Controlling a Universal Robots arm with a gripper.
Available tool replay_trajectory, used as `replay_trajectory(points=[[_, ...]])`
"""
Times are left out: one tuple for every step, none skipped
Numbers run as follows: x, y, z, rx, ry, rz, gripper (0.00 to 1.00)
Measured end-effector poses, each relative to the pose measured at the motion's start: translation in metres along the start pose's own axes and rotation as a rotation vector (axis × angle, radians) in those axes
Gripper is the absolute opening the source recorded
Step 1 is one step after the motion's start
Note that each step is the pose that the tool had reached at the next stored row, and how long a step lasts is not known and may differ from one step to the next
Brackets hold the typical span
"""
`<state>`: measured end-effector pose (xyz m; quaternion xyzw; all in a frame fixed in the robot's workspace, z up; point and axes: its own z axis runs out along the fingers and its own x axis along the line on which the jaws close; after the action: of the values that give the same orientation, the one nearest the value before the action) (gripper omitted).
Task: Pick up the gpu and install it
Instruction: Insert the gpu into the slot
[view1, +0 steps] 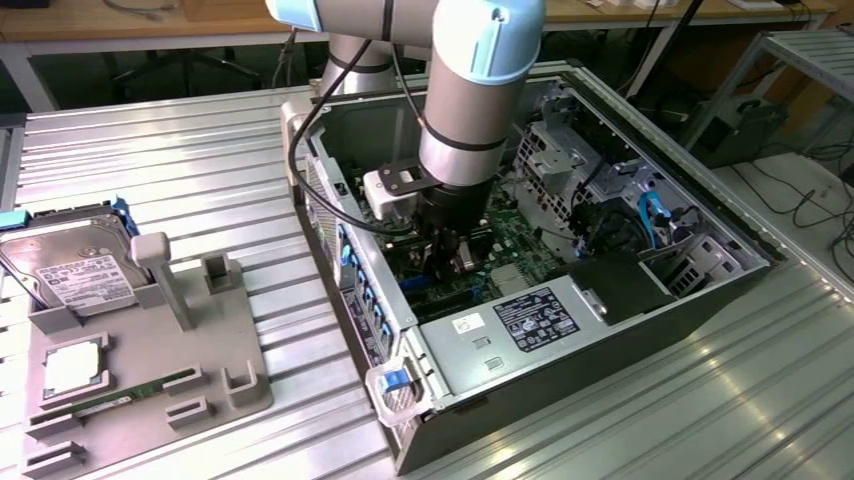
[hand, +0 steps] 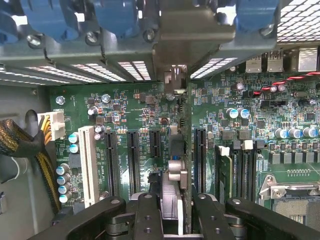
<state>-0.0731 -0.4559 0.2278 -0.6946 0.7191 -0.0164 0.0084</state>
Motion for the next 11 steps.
replay_trajectory(points=[[0.0000, 0.0000, 0.0000, 0.0000, 0.0000, 0.000, 0.29], [0.0000, 0.0000, 0.0000, 0.0000, 0.0000, 0.000, 0.29], [0.0000, 0.0000, 0.0002, 0.0000, 0.0000, 0.000, 0.29], [0.0000, 0.0000, 0.0005, 0.0001, -0.0001, 0.000, 0.29], [-0.0001, 0.0000, 0.0011, 0.0002, -0.0005, 0.000, 0.29], [-0.0001, 0.0000, 0.0018, 0.0001, -0.0002, 0.000, 0.29], [0.0000, 0.0001, 0.0024, 0.0000, 0.0000, 0.000, 0.29], [-0.0001, 0.0001, 0.0037, 0.0001, -0.0001, 0.000, 0.29], [-0.0001, 0.0002, 0.0054, 0.0000, 0.0000, 0.000, 0.29], [0.0000, 0.0002, 0.0061, -0.0001, 0.0001, 0.000, 0.29], [0.0000, 0.0002, 0.0061, -0.0001, 0.0002, 0.000, 0.29]])
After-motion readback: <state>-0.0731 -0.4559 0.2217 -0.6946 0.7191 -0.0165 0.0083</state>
